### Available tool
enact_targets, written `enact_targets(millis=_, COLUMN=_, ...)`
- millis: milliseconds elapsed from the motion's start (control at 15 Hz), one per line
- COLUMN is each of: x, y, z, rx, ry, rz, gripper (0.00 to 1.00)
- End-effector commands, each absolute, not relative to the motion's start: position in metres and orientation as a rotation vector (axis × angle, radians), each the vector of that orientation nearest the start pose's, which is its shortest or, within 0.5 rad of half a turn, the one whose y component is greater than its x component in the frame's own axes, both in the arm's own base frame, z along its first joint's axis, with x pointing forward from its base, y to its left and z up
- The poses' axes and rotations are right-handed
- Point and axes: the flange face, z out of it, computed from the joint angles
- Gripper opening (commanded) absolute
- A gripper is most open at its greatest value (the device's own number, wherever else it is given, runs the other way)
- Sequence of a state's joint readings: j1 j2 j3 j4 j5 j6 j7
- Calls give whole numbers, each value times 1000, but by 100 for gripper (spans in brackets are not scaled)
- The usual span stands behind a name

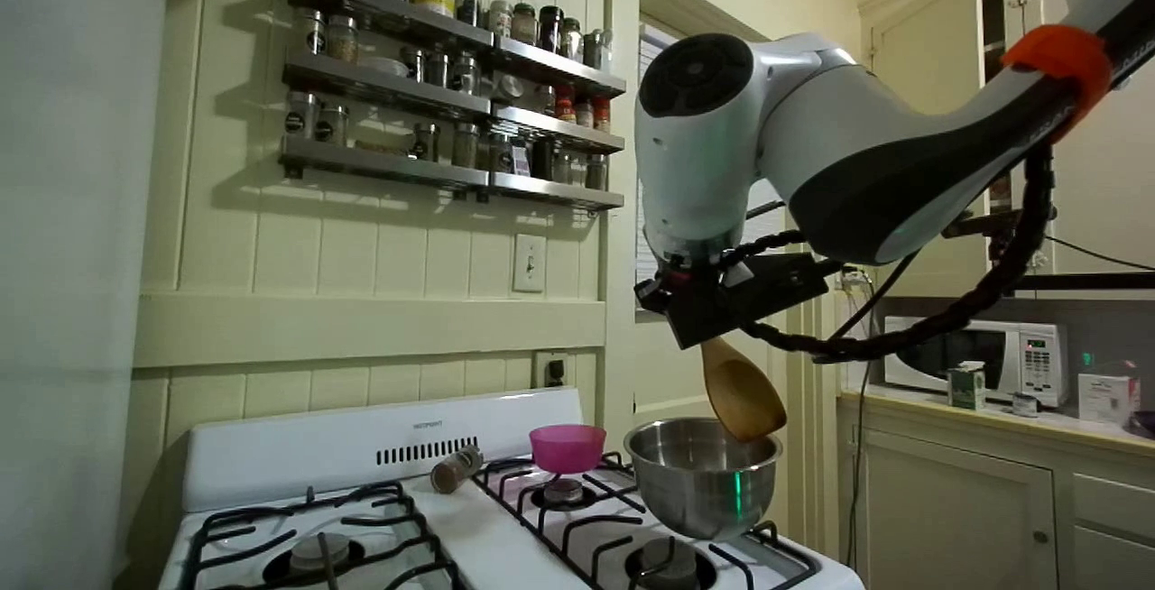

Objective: Pick up the wooden spatula, then move it around the inside of the bowl

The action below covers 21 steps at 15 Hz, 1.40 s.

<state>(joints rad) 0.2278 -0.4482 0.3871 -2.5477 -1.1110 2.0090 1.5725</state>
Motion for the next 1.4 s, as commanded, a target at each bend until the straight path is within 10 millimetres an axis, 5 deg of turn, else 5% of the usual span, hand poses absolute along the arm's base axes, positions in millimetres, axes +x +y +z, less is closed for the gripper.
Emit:
enact_targets(millis=0, x=360, y=193, z=441, rx=2184, ry=-442, rz=1146, gripper=22)
enact_targets(millis=133, x=359, y=194, z=443, rx=2186, ry=-443, rz=1152, gripper=22)
enact_targets(millis=200, x=359, y=194, z=443, rx=2186, ry=-444, rz=1153, gripper=5)
enact_targets(millis=800, x=372, y=198, z=430, rx=1898, ry=-633, rz=1233, gripper=5)
enact_targets(millis=1333, x=398, y=213, z=396, rx=1679, ry=-725, rz=1280, gripper=5)
